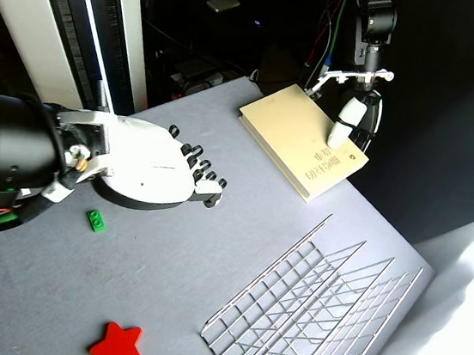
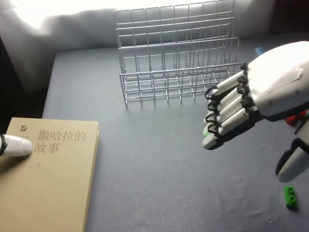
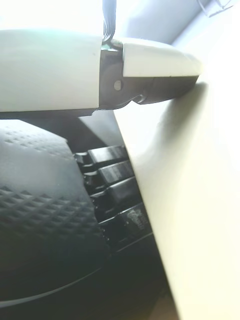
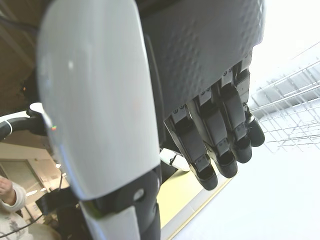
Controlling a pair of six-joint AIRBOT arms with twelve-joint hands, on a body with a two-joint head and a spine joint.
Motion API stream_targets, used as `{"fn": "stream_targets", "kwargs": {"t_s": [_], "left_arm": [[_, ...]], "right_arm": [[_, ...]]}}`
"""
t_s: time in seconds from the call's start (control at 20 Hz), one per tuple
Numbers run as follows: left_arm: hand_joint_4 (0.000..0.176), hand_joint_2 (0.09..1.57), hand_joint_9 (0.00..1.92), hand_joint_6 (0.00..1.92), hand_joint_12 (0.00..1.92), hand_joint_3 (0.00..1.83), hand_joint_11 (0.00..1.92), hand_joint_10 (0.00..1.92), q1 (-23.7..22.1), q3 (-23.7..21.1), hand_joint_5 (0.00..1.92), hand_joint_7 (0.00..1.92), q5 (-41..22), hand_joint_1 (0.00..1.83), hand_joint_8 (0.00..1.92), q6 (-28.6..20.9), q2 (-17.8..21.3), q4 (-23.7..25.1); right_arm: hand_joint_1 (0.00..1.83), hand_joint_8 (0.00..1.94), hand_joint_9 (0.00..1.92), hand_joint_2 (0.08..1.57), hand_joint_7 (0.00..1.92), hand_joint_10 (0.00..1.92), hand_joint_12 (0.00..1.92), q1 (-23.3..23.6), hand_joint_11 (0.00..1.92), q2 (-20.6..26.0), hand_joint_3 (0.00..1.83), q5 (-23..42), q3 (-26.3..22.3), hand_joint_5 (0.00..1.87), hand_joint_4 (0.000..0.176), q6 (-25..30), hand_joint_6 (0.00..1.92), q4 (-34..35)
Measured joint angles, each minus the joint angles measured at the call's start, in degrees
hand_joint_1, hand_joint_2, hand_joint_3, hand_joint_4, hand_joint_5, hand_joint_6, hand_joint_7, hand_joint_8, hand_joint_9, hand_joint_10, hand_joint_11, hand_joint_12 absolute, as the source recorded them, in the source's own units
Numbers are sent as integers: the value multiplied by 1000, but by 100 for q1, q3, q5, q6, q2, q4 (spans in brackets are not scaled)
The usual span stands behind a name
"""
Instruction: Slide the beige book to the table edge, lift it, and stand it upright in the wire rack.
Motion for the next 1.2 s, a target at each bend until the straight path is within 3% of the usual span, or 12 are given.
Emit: {"fn": "stream_targets", "kwargs": {"t_s": [0.6, 0.75, 0.9, 1.0, 1.2], "left_arm": [[0, 1199, 740, 1307, 1640, 0, 664, 1258, -125, 509, 758, 677, -1600, 1477, 1242, 684, 7, 11], [0, 1195, 742, 1261, 1621, 0, 689, 1247, -210, 496, 783, 662, -2638, 1478, 1267, 1641, 48, -1130], [0, 1202, 728, 1271, 1652, 0, 649, 1249, -282, 487, 781, 659, -3458, 1476, 1300, 1838, 109, -1886], [0, 1205, 719, 1258, 1655, 0, 646, 1268, -317, 490, 788, 640, -3773, 1476, 1309, 1862, 125, -1945], [0, 1192, 766, 1248, 1637, 0, 657, 1227, -426, 402, 785, 683, -4039, 1479, 1261, 2048, 175, -1912]], "right_arm": [[239, 2, 270, 1050, 267, 1, 800, 0, 0, 507, 0, 387, 0, 253, 0, -221, 3, 164], [247, 4, 279, 1052, 282, 3, 803, -140, 0, 586, 0, 407, -2, 261, 0, -280, 3, 197], [253, 4, 275, 1050, 279, 3, 792, -181, 0, 752, 0, 247, -46, 255, 0, -315, 3, 160], [245, 3, 272, 1053, 278, 1, 791, -214, 0, 813, 1, -31, -46, 255, 0, -155, 3, 17], [246, 4, 269, 1053, 278, 4, 779, 63, 0, 802, 0, -339, -48, 268, 0, 951, 4, -1311]]}}
